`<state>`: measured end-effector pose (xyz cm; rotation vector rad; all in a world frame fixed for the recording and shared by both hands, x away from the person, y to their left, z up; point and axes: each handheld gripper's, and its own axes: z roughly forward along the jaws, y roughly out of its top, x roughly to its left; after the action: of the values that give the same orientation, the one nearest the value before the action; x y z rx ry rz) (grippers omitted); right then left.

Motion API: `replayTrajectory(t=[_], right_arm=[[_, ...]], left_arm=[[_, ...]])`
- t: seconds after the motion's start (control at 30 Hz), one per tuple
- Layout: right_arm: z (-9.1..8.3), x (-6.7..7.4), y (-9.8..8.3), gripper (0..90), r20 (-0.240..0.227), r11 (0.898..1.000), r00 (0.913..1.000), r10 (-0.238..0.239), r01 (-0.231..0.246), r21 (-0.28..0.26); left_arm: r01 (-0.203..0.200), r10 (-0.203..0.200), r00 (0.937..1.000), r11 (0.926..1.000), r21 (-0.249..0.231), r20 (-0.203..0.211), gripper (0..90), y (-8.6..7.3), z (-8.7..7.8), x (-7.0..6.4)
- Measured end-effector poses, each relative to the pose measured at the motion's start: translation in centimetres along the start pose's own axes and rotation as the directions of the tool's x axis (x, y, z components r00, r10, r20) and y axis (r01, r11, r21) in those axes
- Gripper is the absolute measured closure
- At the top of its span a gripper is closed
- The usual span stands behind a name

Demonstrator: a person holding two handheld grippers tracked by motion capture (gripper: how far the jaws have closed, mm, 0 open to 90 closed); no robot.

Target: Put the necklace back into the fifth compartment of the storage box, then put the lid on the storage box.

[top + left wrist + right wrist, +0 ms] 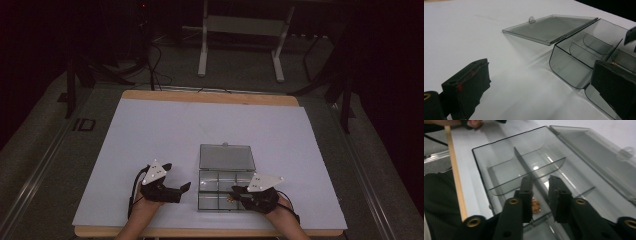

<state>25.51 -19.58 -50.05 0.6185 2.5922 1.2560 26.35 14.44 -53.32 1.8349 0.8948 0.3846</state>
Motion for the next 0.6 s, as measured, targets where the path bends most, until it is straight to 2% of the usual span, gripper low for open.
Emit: replayTrajectory(t=[0.17,0.23,0.33,0.43,0.53,0.6], right_arm=[[-1.1,-0.7,-0.2,63.1,0.030,0.999,0.9993,0.020,-0.019,-0.029],[-1.5,-1.0,-0.3,57.0,0.050,0.999,0.9985,0.024,-0.023,-0.032],[-2.2,-1.6,-0.5,48.1,0.056,0.997,0.9967,0.058,-0.055,-0.059],[-2.8,-2.1,-0.6,38.1,0.071,0.993,0.9935,0.088,-0.082,-0.090],[-3.4,-2.8,-0.8,32.0,0.116,0.991,0.9878,0.104,-0.093,-0.094],[-3.8,-3.4,-1.0,29.9,0.129,0.988,0.9837,0.125,-0.111,-0.106]], left_arm=[[-0.003,0.003,1.0000,1.0000,0.003,0.001,3.0,0.0,0.1,-0.1],[-0.001,0.001,1.0000,1.0000,0.004,0.003,3.0,0.0,0.1,-0.1],[-0.003,0.003,1.0000,1.0000,0.005,-0.007,3.0,0.1,0.1,-0.1],[0.005,-0.005,1.0000,0.9999,-0.014,-0.003,3.0,0.4,0.1,-0.1],[-0.007,0.007,1.0000,0.9996,-0.026,-0.002,3.0,0.7,0.1,-0.3],[-0.008,0.008,1.0000,0.9995,-0.030,0.005,3.0,1.0,0.2,-0.6]])
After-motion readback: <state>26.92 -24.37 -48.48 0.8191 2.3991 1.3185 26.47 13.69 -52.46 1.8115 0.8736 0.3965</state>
